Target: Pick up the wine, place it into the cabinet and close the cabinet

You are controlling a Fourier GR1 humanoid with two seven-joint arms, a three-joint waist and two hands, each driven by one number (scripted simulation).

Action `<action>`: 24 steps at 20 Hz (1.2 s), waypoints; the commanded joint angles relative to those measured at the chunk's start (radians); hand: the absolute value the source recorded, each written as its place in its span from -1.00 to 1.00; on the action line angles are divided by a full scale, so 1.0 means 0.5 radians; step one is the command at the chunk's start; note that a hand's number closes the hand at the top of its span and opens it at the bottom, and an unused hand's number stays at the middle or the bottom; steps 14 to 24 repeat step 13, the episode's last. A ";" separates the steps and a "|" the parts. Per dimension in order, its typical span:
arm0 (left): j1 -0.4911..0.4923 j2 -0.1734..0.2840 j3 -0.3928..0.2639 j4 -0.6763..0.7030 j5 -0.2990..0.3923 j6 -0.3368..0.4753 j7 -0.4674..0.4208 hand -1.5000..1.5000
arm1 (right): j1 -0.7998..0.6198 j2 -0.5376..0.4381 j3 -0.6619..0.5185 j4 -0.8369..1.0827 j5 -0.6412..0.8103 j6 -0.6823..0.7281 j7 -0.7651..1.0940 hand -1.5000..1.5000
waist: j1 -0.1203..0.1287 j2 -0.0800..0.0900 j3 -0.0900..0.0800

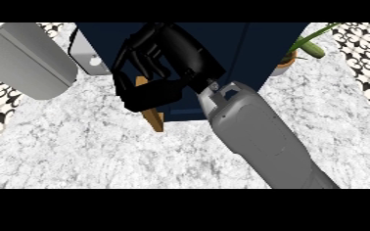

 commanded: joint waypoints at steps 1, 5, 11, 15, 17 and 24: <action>-0.118 -0.041 -0.102 -0.009 -0.065 0.114 0.081 -1.00 | -0.103 -0.153 -0.208 0.310 0.046 0.045 -0.107 1.00 | -0.012 0.049 0.004; -0.246 -0.099 -0.213 0.028 -0.136 0.205 0.098 -1.00 | -0.149 -0.248 -0.289 0.361 0.036 0.085 -0.175 1.00 | -0.037 0.055 0.004; -0.347 -0.147 -0.246 0.135 -0.183 0.232 0.090 -1.00 | -0.168 -0.312 -0.327 0.531 0.030 0.145 -0.302 1.00 | -0.019 0.060 0.001; -0.419 -0.173 -0.313 0.146 -0.206 0.261 0.109 -1.00 | -0.201 -0.307 -0.347 0.576 0.022 0.148 -0.348 1.00 | -0.025 0.068 0.002; -0.419 -0.173 -0.313 0.146 -0.206 0.261 0.109 -1.00 | -0.201 -0.307 -0.347 0.576 0.022 0.148 -0.348 1.00 | -0.025 0.068 0.002; -0.419 -0.173 -0.313 0.146 -0.206 0.261 0.109 -1.00 | -0.201 -0.307 -0.347 0.576 0.022 0.148 -0.348 1.00 | -0.025 0.068 0.002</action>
